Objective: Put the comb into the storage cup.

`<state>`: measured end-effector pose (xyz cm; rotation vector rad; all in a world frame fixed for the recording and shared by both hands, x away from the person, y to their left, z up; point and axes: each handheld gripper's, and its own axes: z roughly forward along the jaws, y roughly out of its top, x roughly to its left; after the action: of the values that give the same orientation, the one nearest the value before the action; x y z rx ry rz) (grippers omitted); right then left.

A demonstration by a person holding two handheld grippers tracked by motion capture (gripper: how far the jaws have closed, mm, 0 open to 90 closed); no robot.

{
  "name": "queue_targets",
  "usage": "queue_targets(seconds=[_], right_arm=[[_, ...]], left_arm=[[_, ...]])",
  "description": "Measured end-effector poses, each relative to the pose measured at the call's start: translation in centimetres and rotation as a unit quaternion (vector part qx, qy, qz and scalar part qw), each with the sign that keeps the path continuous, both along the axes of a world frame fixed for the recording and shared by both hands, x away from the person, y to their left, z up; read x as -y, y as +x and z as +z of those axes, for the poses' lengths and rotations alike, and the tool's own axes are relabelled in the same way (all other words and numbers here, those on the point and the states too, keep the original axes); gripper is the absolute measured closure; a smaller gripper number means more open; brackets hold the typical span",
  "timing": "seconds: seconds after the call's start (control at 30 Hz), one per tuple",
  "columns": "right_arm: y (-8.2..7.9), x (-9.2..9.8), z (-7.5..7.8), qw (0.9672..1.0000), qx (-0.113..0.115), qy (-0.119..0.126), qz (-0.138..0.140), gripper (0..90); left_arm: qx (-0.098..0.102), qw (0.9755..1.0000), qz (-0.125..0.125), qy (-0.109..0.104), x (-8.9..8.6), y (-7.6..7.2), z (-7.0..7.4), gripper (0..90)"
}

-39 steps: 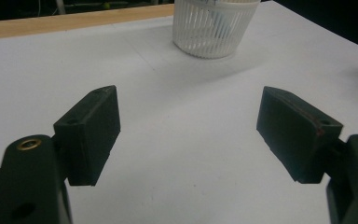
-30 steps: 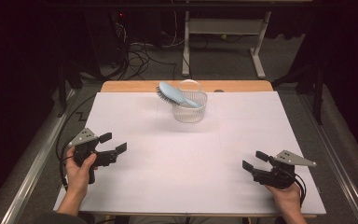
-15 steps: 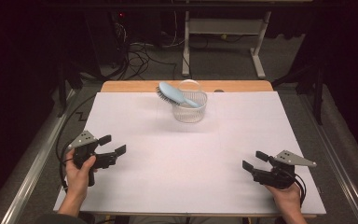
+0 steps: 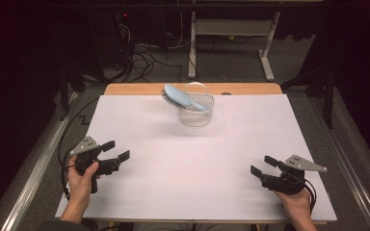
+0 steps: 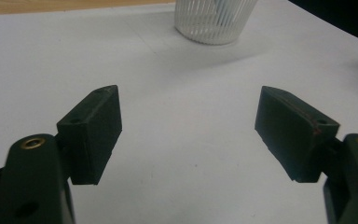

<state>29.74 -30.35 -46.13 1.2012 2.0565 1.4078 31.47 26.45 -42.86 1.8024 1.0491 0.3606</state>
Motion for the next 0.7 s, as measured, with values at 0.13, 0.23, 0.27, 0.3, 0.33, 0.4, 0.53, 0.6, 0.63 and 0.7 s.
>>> queue_targets(seconds=[0.13, 0.23, 0.27, 0.3, 0.33, 0.4, 0.53, 0.6, 0.63, 0.7], right_arm=[[0.0, 0.0, 0.0, 1.0000, 0.000, 0.000, 0.000, 27.0], [0.0, 0.1, 0.0, 1.0000, 0.000, 0.001, -0.001, 27.0], [0.0, 0.1, 0.0, 1.0000, 0.000, 0.001, -0.002, 27.0], [0.0, 0.1, 0.0, 1.0000, -0.001, 0.001, -0.002, 27.0], [0.0, 0.1, 0.0, 1.0000, 0.000, 0.001, -0.003, 27.0], [0.0, 0.1, 0.0, 1.0000, 0.000, 0.001, -0.003, 27.0], [0.0, 0.1, 0.0, 1.0000, -0.001, 0.001, -0.003, 27.0], [0.0, 0.1, 0.0, 1.0000, -0.001, 0.002, -0.003, 27.0], [0.0, 0.1, 0.0, 1.0000, -0.001, 0.003, -0.004, 27.0], [0.0, 0.2, 0.0, 1.0000, -0.001, 0.003, -0.005, 27.0]], left_arm=[[-0.002, 1.0000, 0.002, 0.000, -0.1, 0.0, -0.2, 23.9], [-0.002, 1.0000, 0.003, 0.001, -0.1, 0.0, -0.3, 23.9], [-0.002, 1.0000, 0.002, 0.001, -0.2, 0.0, -0.4, 23.9], [-0.003, 1.0000, 0.000, 0.002, -0.2, 0.0, -0.4, 23.9], [-0.004, 1.0000, -0.001, 0.003, -0.1, 0.0, -0.5, 23.9], [-0.003, 1.0000, -0.001, 0.004, -0.1, -0.1, -0.6, 23.9], [-0.005, 1.0000, 0.002, 0.003, -0.1, -0.1, -1.0, 23.9], [-0.006, 1.0000, 0.004, 0.004, -0.2, -0.1, -1.2, 23.9], [-0.007, 1.0000, 0.005, 0.004, -0.2, -0.1, -1.2, 23.9], [-0.009, 0.9999, 0.007, -0.001, -0.2, -0.2, -1.4, 23.9]])
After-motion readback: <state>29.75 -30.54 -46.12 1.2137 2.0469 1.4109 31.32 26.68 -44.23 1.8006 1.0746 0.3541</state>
